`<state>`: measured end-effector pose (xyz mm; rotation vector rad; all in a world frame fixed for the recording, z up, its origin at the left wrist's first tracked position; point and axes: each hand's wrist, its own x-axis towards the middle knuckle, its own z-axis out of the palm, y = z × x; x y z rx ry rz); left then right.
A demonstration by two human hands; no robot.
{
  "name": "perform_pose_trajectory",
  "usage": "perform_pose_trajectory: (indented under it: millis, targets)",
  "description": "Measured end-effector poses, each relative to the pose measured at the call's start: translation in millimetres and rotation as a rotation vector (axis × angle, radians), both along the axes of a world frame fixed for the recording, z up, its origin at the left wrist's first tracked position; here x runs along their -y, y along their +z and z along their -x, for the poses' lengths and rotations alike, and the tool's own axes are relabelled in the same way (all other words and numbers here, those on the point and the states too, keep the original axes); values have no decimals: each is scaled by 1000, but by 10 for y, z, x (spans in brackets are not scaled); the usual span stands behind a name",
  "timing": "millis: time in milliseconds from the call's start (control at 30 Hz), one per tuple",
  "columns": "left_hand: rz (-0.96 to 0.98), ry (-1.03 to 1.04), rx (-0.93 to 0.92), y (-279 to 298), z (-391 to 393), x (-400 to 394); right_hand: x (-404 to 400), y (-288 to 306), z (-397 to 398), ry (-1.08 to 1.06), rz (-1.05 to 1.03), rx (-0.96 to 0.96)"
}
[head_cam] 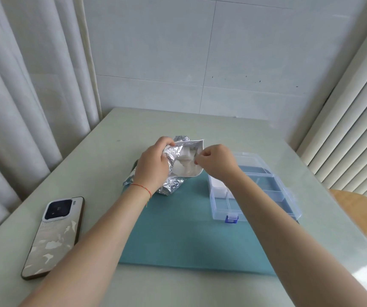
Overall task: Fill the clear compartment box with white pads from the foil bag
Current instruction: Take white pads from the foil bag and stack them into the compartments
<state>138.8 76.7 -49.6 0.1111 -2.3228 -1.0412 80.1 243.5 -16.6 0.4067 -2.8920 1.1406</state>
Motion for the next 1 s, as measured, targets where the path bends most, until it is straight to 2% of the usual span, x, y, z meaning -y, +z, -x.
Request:
perform_pose_trajectory:
  millis: [67, 133, 200, 267, 333, 500, 600, 667, 833, 1000]
  targets:
    - [14, -19, 3, -5, 6, -12, 9, 48, -41, 25, 201, 92]
    - [-17, -19, 58, 12, 2, -11, 0, 93, -86, 139, 446, 172]
    - [-199, -50, 155, 38, 13, -9, -14, 103, -112, 229, 588, 198]
    - [-473, -80, 243, 78, 41, 8, 6, 81, -116, 246, 628, 201]
    - [-638, -93, 279, 93, 56, 50, 47, 56, -115, 239, 639, 209]
    - [-558, -137, 200, 50, 25, 23, 171, 52, -113, 247, 534, 199]
    - [-661, -77, 154, 17, 61, 31, 144, 52, -47, 79, 453, 139]
    - [-691, -57, 146, -10, 80, 43, 86, 17, 21, -40, 321, 101]
    - [-676, -58, 138, -59, 101, 16, 168, -77, 135, -88, 83, 141]
    - [-632, -47, 135, -80, 112, 15, 367, -183, 277, -157, 61, 142]
